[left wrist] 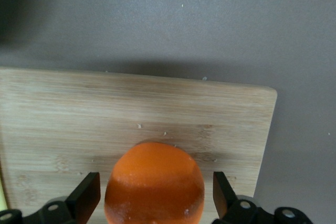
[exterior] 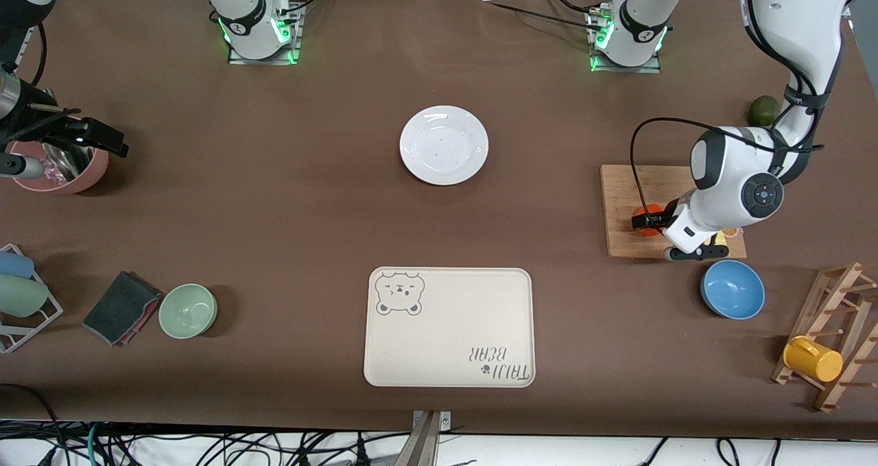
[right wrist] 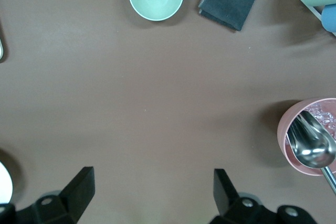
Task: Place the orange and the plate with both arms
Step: 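Lift the orange with the left gripper and carry it over the plate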
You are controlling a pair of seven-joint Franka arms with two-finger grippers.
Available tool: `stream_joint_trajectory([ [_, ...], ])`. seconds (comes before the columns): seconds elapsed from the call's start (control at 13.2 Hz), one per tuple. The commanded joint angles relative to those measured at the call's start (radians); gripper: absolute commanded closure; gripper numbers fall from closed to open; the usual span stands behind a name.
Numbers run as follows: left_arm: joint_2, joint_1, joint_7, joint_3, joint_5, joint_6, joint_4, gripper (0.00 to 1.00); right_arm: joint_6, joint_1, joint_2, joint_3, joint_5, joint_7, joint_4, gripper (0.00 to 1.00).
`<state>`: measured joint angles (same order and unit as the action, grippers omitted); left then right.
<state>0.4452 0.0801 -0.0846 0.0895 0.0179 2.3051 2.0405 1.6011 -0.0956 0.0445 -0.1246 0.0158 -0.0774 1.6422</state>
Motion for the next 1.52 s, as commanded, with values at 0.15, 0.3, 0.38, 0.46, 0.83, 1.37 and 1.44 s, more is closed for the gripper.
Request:
stream_joint_trajectory([
  [0.15,-0.016,0.003,0.016,0.001,-0.015,-0.004,-0.008,0.95,-0.009,0.002,-0.006,-0.001,-0.014,0.011,-0.001,0.0],
  [0.3,-0.04,0.001,0.014,0.006,-0.012,-0.038,-0.041,0.99,-0.009,0.002,-0.006,-0.001,-0.014,0.011,-0.001,0.0],
  [0.38,-0.054,-0.002,0.006,0.012,-0.01,-0.09,-0.087,1.0,-0.009,0.002,-0.006,-0.001,-0.014,0.011,-0.001,0.0],
  [0.46,-0.062,-0.005,0.005,0.024,-0.009,-0.154,-0.133,1.0,-0.009,0.002,-0.006,-0.001,-0.014,0.011,-0.001,0.0],
  [0.83,-0.158,-0.144,-0.065,0.027,0.051,-0.288,-0.166,0.98,-0.009,0.002,-0.006,-0.001,-0.014,0.016,-0.001,0.0],
  [1.37,-0.088,-0.434,-0.325,0.039,0.339,-0.208,-0.158,1.0,-0.009,0.002,-0.006,-0.001,-0.014,0.019,-0.001,0.0],
  [1.44,-0.067,-0.454,-0.366,0.054,0.341,-0.175,-0.157,1.0,-0.009,0.002,-0.006,-0.001,-0.014,0.021,-0.001,0.0],
])
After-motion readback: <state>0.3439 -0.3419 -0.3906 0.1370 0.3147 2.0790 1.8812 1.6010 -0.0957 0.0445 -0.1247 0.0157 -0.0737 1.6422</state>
